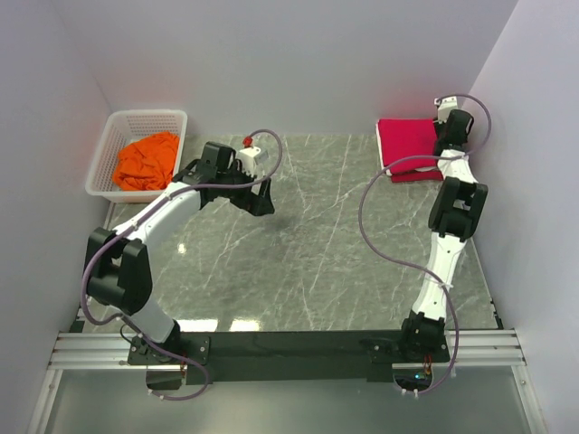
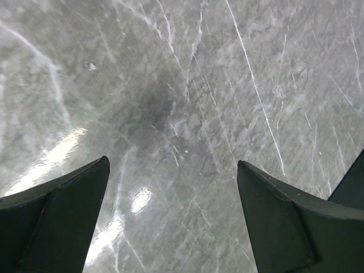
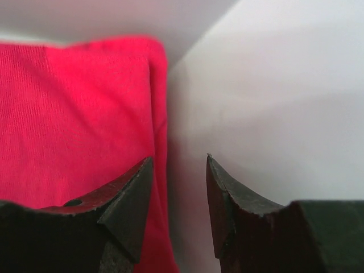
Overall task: Fold and stack the t-shirts
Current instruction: Neatly place the folded tshirt to the corner
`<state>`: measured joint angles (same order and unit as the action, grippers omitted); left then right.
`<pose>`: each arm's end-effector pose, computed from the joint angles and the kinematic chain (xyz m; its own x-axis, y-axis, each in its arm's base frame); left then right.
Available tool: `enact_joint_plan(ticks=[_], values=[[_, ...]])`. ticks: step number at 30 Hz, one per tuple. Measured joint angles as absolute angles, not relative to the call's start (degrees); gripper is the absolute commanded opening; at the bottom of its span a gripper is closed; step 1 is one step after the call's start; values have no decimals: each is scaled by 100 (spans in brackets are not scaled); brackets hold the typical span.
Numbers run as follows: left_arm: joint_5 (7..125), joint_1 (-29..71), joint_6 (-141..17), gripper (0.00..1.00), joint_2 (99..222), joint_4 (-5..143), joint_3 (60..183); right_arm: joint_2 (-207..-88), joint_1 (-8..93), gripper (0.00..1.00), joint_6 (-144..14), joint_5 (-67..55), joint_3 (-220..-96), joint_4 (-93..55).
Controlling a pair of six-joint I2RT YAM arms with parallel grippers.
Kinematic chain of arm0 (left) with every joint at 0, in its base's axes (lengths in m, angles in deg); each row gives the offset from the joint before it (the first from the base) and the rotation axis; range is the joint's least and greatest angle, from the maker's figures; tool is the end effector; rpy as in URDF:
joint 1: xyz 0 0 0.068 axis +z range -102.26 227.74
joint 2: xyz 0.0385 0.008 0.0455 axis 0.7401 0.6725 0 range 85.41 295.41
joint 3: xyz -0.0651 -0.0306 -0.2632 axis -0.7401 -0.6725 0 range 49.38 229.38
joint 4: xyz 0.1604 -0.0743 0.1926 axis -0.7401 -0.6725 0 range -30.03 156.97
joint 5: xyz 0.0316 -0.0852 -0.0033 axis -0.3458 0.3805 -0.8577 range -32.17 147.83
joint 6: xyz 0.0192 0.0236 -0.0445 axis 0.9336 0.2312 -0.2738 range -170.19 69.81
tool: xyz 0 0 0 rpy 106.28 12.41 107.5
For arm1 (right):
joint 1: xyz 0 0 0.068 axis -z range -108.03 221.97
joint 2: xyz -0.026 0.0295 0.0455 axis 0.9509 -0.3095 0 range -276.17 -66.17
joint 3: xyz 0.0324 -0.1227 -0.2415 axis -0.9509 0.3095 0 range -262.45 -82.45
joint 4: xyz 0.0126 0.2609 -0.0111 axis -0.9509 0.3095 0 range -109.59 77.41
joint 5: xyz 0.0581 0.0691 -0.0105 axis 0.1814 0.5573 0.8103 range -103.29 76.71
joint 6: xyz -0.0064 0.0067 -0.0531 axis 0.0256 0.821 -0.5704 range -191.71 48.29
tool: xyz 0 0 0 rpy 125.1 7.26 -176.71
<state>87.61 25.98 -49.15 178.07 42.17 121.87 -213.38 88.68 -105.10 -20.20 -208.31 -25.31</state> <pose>0.3250 -0.1489 0.2750 -0.6446 0.2741 -0.7137 0.6599 0.6709 -0.3382 0.5708 -0.1759 0.1938 -0.4338 -0.4401 -0.7862 0.1890 0.8087 -0.5570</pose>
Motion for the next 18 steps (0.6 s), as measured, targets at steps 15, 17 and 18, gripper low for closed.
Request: enact_joint_plan(ticks=[15, 17, 18], values=[[8575, 3064, -5090, 99, 17092, 4232, 12241, -18917, 8885, 77, -8897, -1568, -19879, -2019], [8678, 3204, -5166, 99, 17107, 4226, 12301, -18908, 8888, 82, -8733, -1325, -20174, -1803], [8741, 3295, -5245, 99, 17131, 4232, 12373, -18919, 8885, 84, -8667, -1201, -20298, -1630]])
